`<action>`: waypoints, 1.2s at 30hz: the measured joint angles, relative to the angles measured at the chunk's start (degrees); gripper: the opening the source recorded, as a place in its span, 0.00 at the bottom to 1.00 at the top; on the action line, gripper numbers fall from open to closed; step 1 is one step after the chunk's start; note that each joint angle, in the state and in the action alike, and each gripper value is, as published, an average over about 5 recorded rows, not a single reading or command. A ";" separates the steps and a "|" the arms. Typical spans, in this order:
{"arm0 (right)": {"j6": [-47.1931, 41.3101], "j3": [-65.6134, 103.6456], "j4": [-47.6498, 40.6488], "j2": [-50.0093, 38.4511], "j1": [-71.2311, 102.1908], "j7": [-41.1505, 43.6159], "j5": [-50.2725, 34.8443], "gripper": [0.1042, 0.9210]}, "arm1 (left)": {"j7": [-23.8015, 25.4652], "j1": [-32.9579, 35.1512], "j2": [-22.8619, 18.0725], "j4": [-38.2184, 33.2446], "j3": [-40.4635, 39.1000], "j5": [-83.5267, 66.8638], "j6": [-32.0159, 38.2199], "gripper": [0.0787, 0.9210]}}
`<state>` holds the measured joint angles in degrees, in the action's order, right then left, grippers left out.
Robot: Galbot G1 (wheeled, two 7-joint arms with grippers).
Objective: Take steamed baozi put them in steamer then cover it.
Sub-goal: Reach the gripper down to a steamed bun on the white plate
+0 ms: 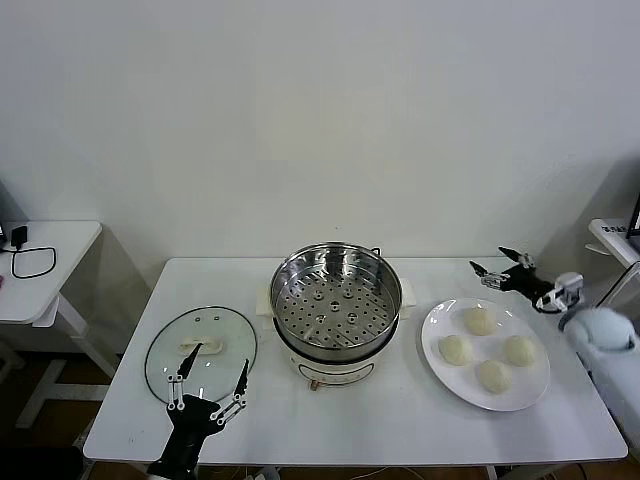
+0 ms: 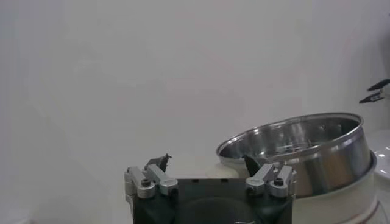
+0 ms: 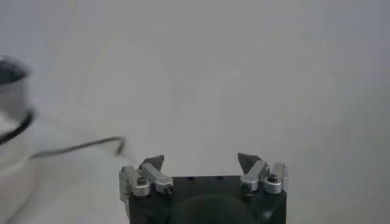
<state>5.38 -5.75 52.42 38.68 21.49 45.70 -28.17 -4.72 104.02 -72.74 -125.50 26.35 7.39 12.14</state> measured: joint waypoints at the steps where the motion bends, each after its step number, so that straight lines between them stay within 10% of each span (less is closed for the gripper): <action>1: 0.28 -1.69 -1.61 0.12 -2.39 3.09 1.82 0.88 | 0.00 0.00 -0.04 0.00 -0.01 0.00 -0.05 0.88; 14: 4.47 -17.36 -14.85 5.04 -20.04 27.28 24.50 0.88 | -0.03 0.33 -0.73 -0.89 -0.26 0.13 -0.49 0.88; 36: 10.38 -23.69 -25.70 14.90 -22.70 23.32 42.01 0.88 | -0.41 1.20 -1.59 -1.12 -0.69 0.42 0.30 0.88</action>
<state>15.76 -29.44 26.73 53.59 -1.21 69.02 13.84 -5.13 105.22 -74.32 -126.62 25.66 7.80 12.44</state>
